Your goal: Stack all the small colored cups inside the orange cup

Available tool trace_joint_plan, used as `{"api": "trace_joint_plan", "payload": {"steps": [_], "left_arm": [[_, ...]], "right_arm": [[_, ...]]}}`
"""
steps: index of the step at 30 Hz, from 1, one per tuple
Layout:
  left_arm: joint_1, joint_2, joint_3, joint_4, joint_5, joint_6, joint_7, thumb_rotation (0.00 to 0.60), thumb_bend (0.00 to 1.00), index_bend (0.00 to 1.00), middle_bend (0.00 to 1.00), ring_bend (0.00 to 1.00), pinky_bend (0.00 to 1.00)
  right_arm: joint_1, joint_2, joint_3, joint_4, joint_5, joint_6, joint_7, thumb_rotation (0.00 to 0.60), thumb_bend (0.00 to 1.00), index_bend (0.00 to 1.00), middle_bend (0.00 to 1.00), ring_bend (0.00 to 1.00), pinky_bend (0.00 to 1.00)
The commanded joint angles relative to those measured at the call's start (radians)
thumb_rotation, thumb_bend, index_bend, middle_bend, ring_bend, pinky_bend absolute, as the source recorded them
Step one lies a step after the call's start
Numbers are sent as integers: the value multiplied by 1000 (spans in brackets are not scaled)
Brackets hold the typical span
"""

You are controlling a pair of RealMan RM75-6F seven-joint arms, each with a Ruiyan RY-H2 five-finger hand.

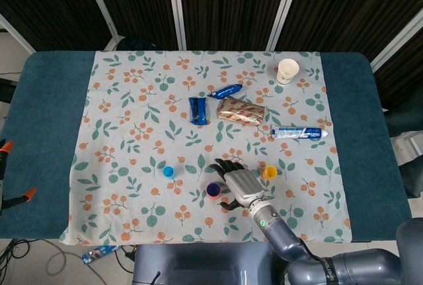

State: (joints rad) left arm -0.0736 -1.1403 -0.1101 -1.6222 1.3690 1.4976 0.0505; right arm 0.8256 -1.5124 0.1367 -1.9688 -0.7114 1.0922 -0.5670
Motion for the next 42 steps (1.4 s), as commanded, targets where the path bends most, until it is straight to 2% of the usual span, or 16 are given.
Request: {"api": "trace_joint_plan", "payload": {"steps": [1,8,17,28,42], "left_arm": [[0,1,0,0,1,0,-3,600,74,35,0,0,0],[2,4,2,0,9,5,-8,600,73,37,0,0,0],[6,6,5,1,27,20,-16,600,74,46,0,0,0],[8,12,8,-2,31,19,-27,600,74,47,0,0,0],[6,12,8,-5,25,11,-21,600,74,46,0,0,0]], "right_arm": [[6,20,12,-2,13,14,-9,600,301,118,31,66,137],[-18,66,41,41,17,41,38,600,302,256,31,66,137],[-49,112,14,138,34,-32,105,600,302,333,31,66,137],[-86,81,-4,253,-63,-53,191,600,301,384,31,69,137],[-121,73,-29,287,-104,-72,218,600,302,389,31,69,137]]}}
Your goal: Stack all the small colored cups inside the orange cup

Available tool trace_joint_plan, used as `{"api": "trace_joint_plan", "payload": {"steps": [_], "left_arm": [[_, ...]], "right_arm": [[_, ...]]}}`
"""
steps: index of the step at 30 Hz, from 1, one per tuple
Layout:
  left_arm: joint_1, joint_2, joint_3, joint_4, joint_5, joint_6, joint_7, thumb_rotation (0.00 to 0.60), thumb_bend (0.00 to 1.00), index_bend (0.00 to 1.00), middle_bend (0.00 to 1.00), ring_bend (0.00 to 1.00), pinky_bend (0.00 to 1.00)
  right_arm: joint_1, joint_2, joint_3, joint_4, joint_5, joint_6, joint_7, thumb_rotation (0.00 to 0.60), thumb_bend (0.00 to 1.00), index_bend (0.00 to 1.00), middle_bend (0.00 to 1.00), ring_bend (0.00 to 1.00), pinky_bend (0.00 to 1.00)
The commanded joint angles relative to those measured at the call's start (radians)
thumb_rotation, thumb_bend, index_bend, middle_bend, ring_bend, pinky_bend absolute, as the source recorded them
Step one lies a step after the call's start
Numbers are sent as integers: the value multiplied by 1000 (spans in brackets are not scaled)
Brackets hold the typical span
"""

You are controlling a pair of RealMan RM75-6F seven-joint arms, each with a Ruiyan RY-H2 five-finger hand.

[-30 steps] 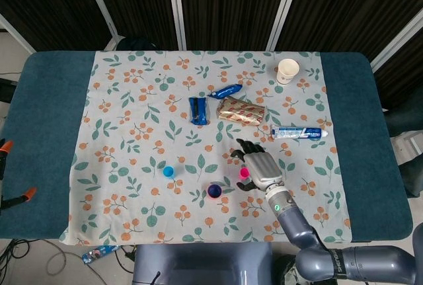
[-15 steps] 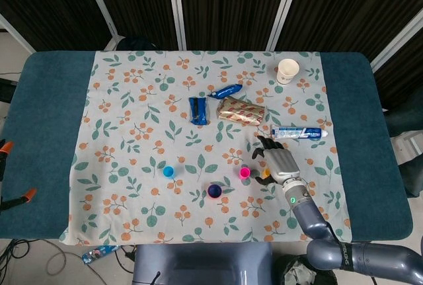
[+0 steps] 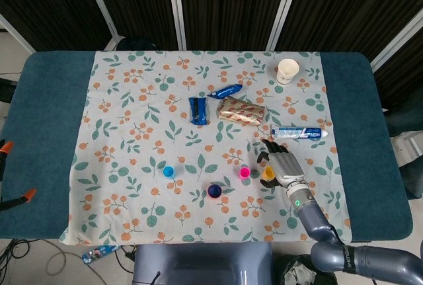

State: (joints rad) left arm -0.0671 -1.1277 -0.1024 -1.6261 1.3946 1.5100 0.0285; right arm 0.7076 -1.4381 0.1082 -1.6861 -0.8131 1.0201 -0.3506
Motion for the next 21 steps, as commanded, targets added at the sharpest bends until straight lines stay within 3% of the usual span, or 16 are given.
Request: {"api": "trace_joint_plan", "payload": {"steps": [1,9,21], "left_arm": [[0,0,0,-1,-1,-2,2,600,74,46,0,0,0],[0,-1,0,-2,0,0,7,600,74,47,0,0,0],[-2,-3,6,-8,4,-6,17,600,73,47,0,0,0]], "right_arm": [[-5,-2,0,8,-4,2,2,600,306,392,31,70,137],[-19,-2,8,28,-5,9,8,600,379,415,31,75,137],[-33,21,2,21,2,-13,2,600,389,416,31,75,137]]}}
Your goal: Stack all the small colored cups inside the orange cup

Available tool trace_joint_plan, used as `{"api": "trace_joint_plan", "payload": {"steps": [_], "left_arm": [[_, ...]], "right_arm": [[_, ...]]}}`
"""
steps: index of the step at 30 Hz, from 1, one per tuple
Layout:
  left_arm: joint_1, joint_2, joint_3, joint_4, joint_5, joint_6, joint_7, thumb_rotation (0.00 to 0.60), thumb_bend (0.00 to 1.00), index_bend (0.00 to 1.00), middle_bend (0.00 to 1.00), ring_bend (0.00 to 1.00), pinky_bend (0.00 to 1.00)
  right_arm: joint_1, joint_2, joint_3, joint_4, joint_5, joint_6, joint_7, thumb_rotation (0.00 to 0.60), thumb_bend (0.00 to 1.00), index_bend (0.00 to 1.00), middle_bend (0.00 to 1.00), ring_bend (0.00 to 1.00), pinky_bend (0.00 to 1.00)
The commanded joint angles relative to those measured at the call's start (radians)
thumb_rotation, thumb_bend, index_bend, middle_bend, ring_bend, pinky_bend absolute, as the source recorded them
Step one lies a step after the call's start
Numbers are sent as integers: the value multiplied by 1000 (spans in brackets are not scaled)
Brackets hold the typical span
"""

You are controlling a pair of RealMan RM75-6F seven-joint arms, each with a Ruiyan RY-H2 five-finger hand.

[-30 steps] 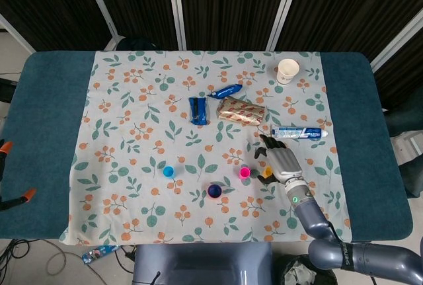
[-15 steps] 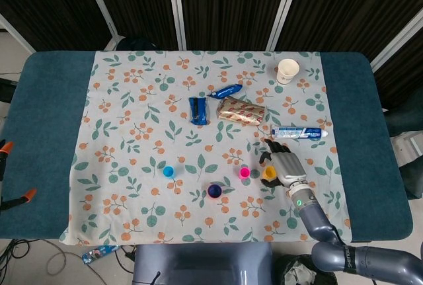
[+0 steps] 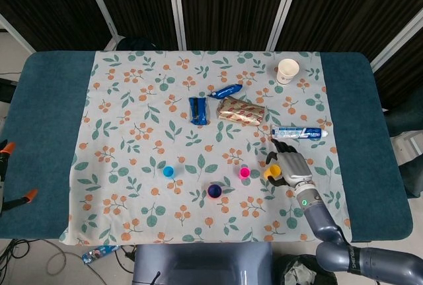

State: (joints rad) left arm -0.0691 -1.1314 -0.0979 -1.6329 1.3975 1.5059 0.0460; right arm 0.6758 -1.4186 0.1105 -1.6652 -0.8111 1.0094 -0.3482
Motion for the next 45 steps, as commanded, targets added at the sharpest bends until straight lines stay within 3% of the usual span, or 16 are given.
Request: {"api": "trace_joint_plan", "payload": {"steps": [1,22,36,41,45], "left_arm": [[-1,1,2,-2,2,-3,-1,600,73,47,0,0,0],[-3,3,9,-8,9,-11,-2,600,74,47,0,0,0],[-2,10,14,-13,18,-12,-17,600,73,47,0,0,0],[-2,10,11,-11,12,-11,-13,600,73,48,0,0,0],[-1,7,8,-9,7,-8,-6,600,73,49,0,0,0]], "right_arm": [[-2,2,-1,0,0,-3,-1,600,389,416,31,75,137],[-10,18,-7,-7,20,-29,-19,600,390,418,31,75,137],[-16,13,6,-8,7,-21,-3,600,418,513,32,96,137],[-15,34,17,-43,-17,-10,-1,600,418,513,32,96,137],[-14,84,33,-131,-52,-1,5,600,418,513,32,96,137]]}}
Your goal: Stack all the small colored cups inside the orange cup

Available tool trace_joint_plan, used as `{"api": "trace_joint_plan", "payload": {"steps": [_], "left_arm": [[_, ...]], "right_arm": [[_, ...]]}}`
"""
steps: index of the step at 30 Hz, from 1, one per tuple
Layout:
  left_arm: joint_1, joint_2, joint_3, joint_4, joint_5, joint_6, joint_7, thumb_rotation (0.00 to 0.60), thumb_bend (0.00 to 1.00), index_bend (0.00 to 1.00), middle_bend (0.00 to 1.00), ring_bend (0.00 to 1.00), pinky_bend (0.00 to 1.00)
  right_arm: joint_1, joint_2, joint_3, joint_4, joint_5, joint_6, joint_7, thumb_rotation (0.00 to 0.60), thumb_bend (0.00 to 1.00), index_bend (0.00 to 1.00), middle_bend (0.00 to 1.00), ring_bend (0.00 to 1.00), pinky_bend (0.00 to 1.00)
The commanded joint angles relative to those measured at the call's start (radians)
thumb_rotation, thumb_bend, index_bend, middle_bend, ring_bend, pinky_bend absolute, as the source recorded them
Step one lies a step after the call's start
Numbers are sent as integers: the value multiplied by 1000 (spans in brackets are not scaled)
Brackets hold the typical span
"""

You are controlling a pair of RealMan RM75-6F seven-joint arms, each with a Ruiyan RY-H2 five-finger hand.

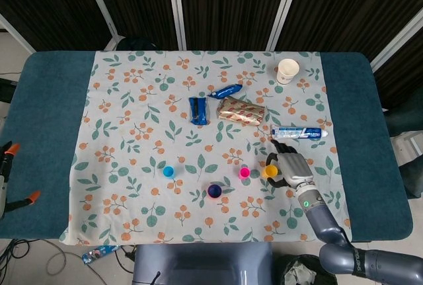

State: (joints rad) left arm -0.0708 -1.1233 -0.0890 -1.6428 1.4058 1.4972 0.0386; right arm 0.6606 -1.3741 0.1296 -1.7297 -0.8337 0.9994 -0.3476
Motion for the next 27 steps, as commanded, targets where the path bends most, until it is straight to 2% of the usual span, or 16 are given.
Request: {"api": "trace_joint_plan", "payload": {"steps": [1,6,12,19,27], "left_arm": [[0,-2,-1,0,-2,1,2,600,73,49,0,0,0],[0,-3,-2,-1,-5,1,9,600,73,49,0,0,0],[2,-2,0,-3,0,5,6,600,73,49,0,0,0],[4,2,-2,-2,-6,5,-1,600,73,49,0,0,0],[7,10,-7,-2,-18,3,-16,600,73,49,0,0,0]], "right_arm": [[2,65,18,-111,-44,12,1,600,418,513,32,96,137],[22,135,38,-272,-89,27,-41,600,418,513,32,96,137],[73,137,67,-374,-57,44,-115,600,417,513,31,96,137],[127,71,79,-414,-11,81,-187,600,417,513,31,96,137],[171,-25,63,-392,34,112,-244,600,417,513,32,96,137]]}}
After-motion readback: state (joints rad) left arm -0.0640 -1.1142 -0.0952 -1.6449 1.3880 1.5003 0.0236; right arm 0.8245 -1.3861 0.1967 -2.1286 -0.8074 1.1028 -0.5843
